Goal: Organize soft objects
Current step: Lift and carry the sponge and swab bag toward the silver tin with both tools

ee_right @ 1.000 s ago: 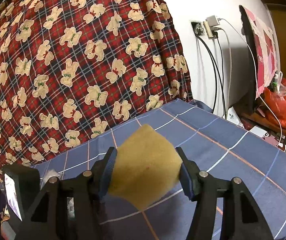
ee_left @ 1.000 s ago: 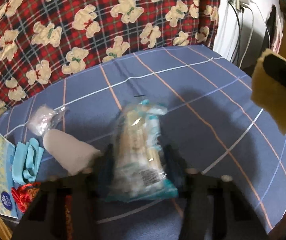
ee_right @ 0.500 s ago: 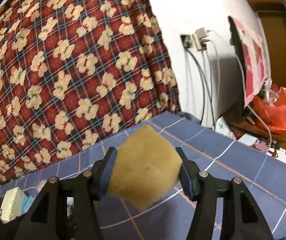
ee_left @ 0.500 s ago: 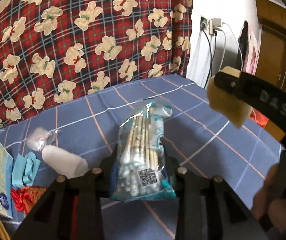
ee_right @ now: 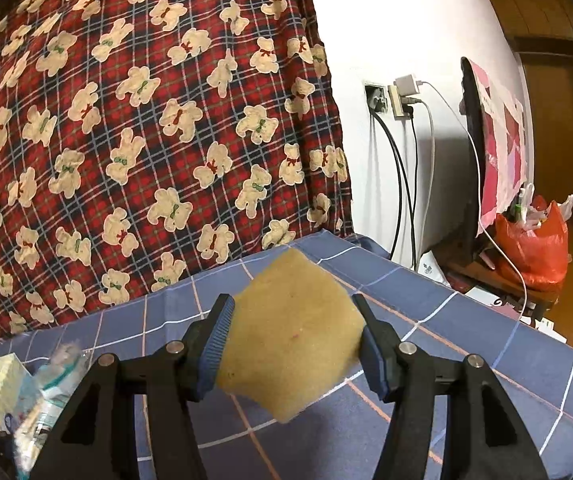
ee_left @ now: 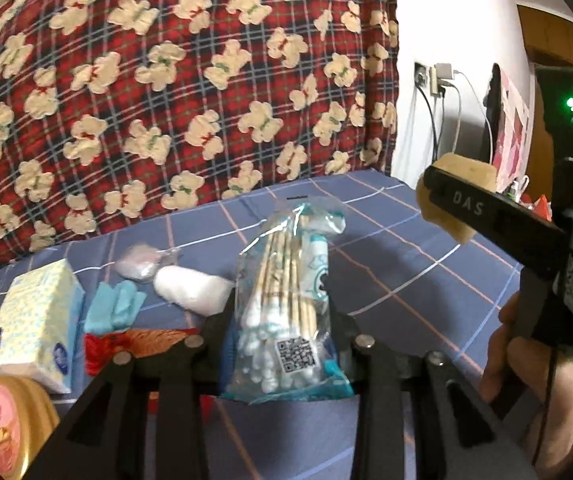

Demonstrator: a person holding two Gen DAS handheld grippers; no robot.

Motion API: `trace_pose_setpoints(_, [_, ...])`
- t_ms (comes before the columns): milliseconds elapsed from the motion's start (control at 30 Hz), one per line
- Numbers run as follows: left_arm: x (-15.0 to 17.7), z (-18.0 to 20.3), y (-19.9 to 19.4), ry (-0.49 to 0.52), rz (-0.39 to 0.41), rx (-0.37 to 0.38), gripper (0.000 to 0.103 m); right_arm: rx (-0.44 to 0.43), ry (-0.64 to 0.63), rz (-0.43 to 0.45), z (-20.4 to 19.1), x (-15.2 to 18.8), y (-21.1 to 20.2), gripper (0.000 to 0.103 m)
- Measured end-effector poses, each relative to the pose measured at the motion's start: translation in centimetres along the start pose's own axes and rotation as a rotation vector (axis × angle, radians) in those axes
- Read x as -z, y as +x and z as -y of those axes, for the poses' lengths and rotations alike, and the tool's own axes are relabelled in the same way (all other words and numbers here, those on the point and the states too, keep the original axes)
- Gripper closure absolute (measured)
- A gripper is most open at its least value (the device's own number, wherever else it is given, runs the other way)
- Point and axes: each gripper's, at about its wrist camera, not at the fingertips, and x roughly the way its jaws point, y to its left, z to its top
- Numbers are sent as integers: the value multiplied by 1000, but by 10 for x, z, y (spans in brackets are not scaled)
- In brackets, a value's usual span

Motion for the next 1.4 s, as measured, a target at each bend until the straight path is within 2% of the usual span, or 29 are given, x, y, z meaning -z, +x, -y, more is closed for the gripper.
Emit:
trace_pose_setpoints(167, [5,-7,-9,3,19,-23,69,8,-6,-11,-5,6,-5,42])
trace_pose_setpoints(467, [12,-16,-25,-7,31,-11,69,27,-56,-23,-18,15,-12,42])
trace_pose_setpoints(1033, [26,-35,-51,-34,55,-3,69,5,-139,58,-38,31,-62,42])
trace_pose_setpoints(1200, [30,-43,-61,-39,63,-7,69,7,-115,89,-40,35,-80,42])
trace_pose_setpoints(1400, [37,-53,-72,-42,75,-9,69,-12,-91,88,-47,41,-92,42])
